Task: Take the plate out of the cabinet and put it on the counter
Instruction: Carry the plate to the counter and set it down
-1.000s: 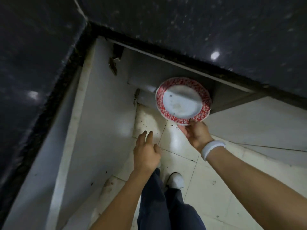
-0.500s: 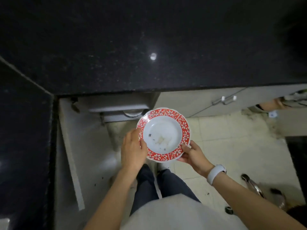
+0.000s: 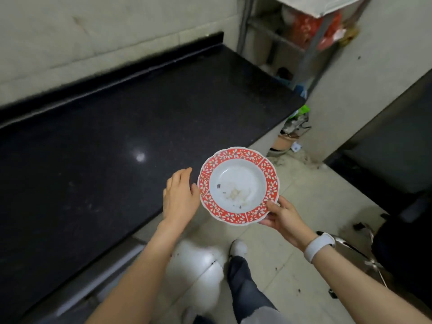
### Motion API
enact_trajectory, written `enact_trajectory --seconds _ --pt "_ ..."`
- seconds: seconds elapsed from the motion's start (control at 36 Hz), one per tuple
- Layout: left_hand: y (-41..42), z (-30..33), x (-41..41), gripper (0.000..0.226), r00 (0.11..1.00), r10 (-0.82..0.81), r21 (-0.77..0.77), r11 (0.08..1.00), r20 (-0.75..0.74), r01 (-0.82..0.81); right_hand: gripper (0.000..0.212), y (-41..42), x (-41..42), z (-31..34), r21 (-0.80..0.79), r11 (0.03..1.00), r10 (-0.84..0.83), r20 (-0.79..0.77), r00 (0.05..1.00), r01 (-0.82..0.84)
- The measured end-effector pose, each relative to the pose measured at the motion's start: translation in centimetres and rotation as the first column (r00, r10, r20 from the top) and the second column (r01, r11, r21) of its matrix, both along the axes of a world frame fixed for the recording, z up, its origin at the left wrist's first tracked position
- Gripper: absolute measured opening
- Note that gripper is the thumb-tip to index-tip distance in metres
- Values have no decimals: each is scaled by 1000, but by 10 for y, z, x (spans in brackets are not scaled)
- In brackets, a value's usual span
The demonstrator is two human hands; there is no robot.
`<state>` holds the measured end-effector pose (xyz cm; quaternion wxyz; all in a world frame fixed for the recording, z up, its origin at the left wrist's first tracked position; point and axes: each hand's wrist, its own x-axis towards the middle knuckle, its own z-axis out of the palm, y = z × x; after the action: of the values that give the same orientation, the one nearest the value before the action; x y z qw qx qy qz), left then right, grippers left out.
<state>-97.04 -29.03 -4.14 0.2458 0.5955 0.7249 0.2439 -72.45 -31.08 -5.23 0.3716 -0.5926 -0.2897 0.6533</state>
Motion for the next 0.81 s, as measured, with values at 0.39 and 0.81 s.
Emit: enact_trajectory --seconds 0.39,0.81 --pt "211 8 111 49 989 -88 -141 987 -115 71 23 181 124 9 1 990 -141 -108 984 142" --pt "383 -21 142 59 976 -85 -326 945 -198 17 24 357 165 1 -45 993 -118 -124 985 113"
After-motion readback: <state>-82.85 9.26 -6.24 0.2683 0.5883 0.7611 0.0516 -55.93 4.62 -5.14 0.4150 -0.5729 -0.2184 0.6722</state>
